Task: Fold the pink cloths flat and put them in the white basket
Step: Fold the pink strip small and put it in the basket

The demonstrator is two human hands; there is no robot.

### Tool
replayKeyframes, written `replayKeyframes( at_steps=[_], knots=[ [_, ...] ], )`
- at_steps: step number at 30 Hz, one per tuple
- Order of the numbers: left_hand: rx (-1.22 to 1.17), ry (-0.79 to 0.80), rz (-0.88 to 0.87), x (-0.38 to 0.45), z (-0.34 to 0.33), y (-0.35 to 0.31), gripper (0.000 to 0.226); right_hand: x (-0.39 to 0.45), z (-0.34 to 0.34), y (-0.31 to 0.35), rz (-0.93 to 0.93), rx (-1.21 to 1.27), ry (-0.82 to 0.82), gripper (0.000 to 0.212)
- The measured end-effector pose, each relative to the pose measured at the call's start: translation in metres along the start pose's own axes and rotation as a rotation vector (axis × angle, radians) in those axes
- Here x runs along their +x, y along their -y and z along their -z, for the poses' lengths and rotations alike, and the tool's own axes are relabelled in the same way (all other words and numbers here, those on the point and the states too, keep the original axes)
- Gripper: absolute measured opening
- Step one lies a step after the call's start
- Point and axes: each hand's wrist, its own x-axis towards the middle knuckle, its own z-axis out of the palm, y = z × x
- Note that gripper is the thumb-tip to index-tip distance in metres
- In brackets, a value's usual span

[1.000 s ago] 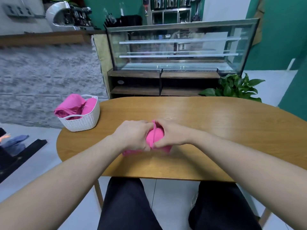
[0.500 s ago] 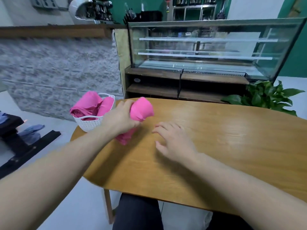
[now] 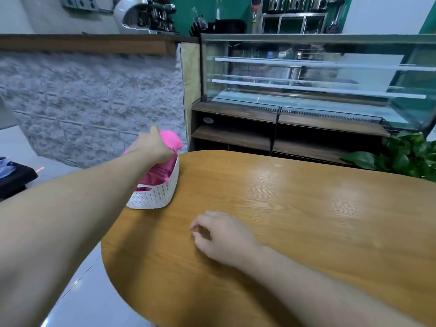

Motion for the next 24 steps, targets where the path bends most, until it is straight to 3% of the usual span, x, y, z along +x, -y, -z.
replayKeyframes(
  at_steps=[3, 7, 11, 15, 20, 24],
  knots=[
    [0.098, 0.035, -0.077, 0.001, -0.005, 0.002, 0.069, 0.020, -0.001, 0.003, -0.030, 0.051, -0.016, 0.028],
    [0.031, -0.011, -0.149, -0.005, -0.007, 0.002, 0.059, 0.053, 0.004, 0.008, -0.052, 0.070, -0.041, 0.035],
    [-0.016, -0.175, -0.195, -0.015, -0.004, 0.013, 0.040, 0.085, 0.003, 0.019, -0.072, 0.036, -0.035, 0.030],
    [-0.040, -0.234, -0.062, -0.021, 0.001, 0.036, 0.037, 0.117, -0.007, 0.018, -0.313, 0.395, -0.116, 0.020],
    [-0.362, -0.171, 0.165, -0.010, 0.007, 0.080, 0.054, 0.143, -0.016, 0.021, -0.518, 0.669, -0.052, 0.052],
    [-0.795, 0.135, 0.396, -0.018, -0.001, 0.102, 0.054, 0.152, -0.019, 0.027, -0.558, 0.793, -0.017, 0.055]
  ],
)
